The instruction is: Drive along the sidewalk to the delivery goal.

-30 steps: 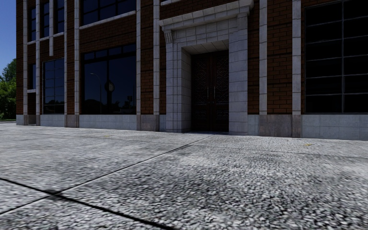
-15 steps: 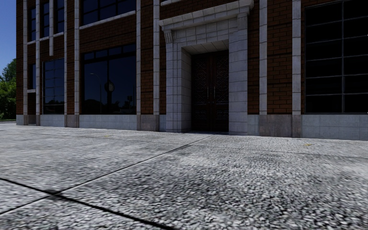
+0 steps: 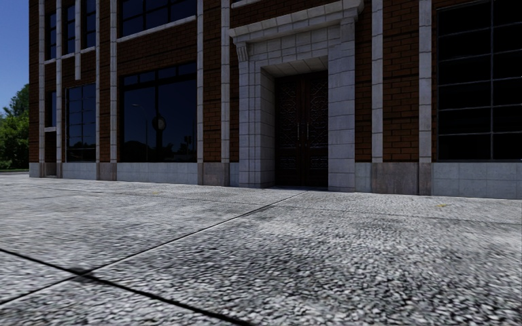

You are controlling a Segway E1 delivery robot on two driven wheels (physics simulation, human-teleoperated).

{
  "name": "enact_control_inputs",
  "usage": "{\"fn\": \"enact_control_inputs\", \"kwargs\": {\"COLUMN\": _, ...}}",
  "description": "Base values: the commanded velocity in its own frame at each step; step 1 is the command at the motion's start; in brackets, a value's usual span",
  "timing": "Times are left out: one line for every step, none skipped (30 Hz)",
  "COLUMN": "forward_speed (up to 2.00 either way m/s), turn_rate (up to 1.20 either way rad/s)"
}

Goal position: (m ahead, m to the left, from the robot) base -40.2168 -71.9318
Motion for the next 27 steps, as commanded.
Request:
{"fn": "enact_control_inputs", "kwargs": {"forward_speed": 0.00, "turn_rate": -0.04}}
{"fn": "enact_control_inputs", "kwargs": {"forward_speed": 0.00, "turn_rate": -0.12}}
{"fn": "enact_control_inputs", "kwargs": {"forward_speed": 0.00, "turn_rate": -0.21}}
{"fn": "enact_control_inputs", "kwargs": {"forward_speed": 0.00, "turn_rate": -0.25}}
{"fn": "enact_control_inputs", "kwargs": {"forward_speed": 0.00, "turn_rate": -0.25}}
{"fn": "enact_control_inputs", "kwargs": {"forward_speed": 0.00, "turn_rate": -0.26}}
{"fn": "enact_control_inputs", "kwargs": {"forward_speed": 0.00, "turn_rate": -0.27}}
{"fn": "enact_control_inputs", "kwargs": {"forward_speed": 0.00, "turn_rate": -0.31}}
{"fn": "enact_control_inputs", "kwargs": {"forward_speed": 0.00, "turn_rate": -0.31}}
{"fn": "enact_control_inputs", "kwargs": {"forward_speed": 0.00, "turn_rate": -0.32}}
{"fn": "enact_control_inputs", "kwargs": {"forward_speed": 0.00, "turn_rate": -0.33}}
{"fn": "enact_control_inputs", "kwargs": {"forward_speed": 0.00, "turn_rate": -0.33}}
{"fn": "enact_control_inputs", "kwargs": {"forward_speed": 0.00, "turn_rate": -0.33}}
{"fn": "enact_control_inputs", "kwargs": {"forward_speed": 0.00, "turn_rate": -0.33}}
{"fn": "enact_control_inputs", "kwargs": {"forward_speed": 0.00, "turn_rate": -0.33}}
{"fn": "enact_control_inputs", "kwargs": {"forward_speed": 0.00, "turn_rate": -0.33}}
{"fn": "enact_control_inputs", "kwargs": {"forward_speed": 0.07, "turn_rate": -0.33}}
{"fn": "enact_control_inputs", "kwargs": {"forward_speed": 0.07, "turn_rate": -0.33}}
{"fn": "enact_control_inputs", "kwargs": {"forward_speed": 0.42, "turn_rate": -0.34}}
{"fn": "enact_control_inputs", "kwargs": {"forward_speed": 0.63, "turn_rate": -0.34}}
{"fn": "enact_control_inputs", "kwargs": {"forward_speed": 0.72, "turn_rate": -0.34}}
{"fn": "enact_control_inputs", "kwargs": {"forward_speed": 0.72, "turn_rate": -0.34}}
{"fn": "enact_control_inputs", "kwargs": {"forward_speed": 0.80, "turn_rate": -0.34}}
{"fn": "enact_control_inputs", "kwargs": {"forward_speed": 0.96, "turn_rate": -0.38}}
{"fn": "enact_control_inputs", "kwargs": {"forward_speed": 1.07, "turn_rate": -0.43}}
{"fn": "enact_control_inputs", "kwargs": {"forward_speed": 1.07, "turn_rate": -0.43}}
{"fn": "enact_control_inputs", "kwargs": {"forward_speed": 1.12, "turn_rate": -0.44}}
